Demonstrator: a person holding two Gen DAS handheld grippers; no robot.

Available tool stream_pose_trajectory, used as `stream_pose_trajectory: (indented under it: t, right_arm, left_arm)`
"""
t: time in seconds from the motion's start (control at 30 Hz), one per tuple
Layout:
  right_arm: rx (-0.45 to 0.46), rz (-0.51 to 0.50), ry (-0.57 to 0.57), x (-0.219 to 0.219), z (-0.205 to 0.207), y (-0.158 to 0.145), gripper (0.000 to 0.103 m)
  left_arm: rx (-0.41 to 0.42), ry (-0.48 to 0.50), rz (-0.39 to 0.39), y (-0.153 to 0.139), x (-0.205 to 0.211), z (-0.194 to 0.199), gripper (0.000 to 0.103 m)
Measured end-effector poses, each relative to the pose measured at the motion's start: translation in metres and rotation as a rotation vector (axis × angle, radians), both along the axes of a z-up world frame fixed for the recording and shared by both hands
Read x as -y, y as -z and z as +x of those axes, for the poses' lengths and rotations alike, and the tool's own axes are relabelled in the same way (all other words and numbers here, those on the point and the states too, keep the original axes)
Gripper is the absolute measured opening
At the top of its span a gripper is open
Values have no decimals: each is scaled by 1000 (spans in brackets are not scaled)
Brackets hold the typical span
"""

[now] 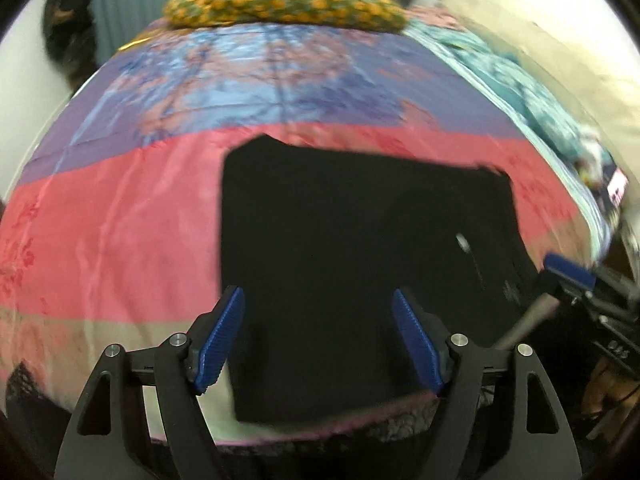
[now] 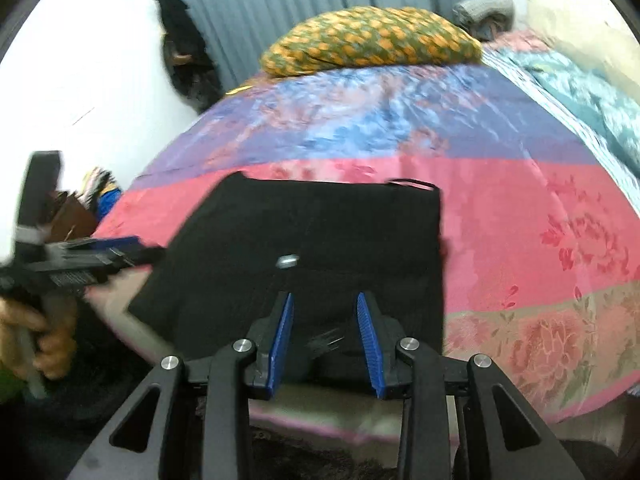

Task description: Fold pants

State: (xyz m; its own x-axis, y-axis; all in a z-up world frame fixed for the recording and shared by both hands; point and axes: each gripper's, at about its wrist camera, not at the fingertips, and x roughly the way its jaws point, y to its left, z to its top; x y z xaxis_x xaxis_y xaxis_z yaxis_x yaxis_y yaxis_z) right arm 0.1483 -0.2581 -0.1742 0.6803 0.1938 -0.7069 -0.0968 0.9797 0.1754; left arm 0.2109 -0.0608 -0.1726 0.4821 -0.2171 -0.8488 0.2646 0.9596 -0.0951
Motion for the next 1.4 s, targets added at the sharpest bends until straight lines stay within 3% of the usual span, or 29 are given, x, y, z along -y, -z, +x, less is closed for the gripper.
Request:
stream_pose_trajectory:
  t: [0.13,0.2,0.27,0.5,0.6,0.63,0.97,1.0,1.07,1.1,1.13,1.27,1.4]
  right_arm:
    - [-89,-64,-50,-23,-5,19,34]
    - [-197,-40,-24,-20,0,41,34]
    - [-175,-9,4,-17,-3,36,34]
    - [-88,-38,49,-21,-27,20,36]
    - [-41,-44,84,-18,-31,11,52]
    - [-34,-48,89,-18,-32,9,54]
    - [-15,-41,115,-11,-36,9,54]
    - [-4,-26,121,-8,-37,7,55]
    - [11,25,140,2,-38,4,67]
    - [13,72,157,11,-37,4,79]
    - [14,100,167,17,-35,4,83]
    - [-22,277,200,76,-6,6,83]
    - [-139,405,179,121,33,26,83]
  left_arm:
    - [-53,5,68,24,11,-3,77]
    - [-34,2,102,23,12,-7,77]
    - [-31,-1,93,18,9,-10,77]
    - [2,-3,119,13,10,-27,77]
    - [12,1,127,12,12,-27,77]
    - [17,2,132,11,12,-27,77]
    - [45,-8,88,-1,1,-31,77]
    - [54,-12,82,-3,-3,-30,78]
    - [69,-37,70,-9,-16,-25,83]
    - [71,-61,62,-10,-26,-19,87]
    - [66,-87,52,-10,-36,-13,89]
    - [-66,-165,-89,9,-87,25,88]
    - [-167,-189,-204,32,-109,46,88]
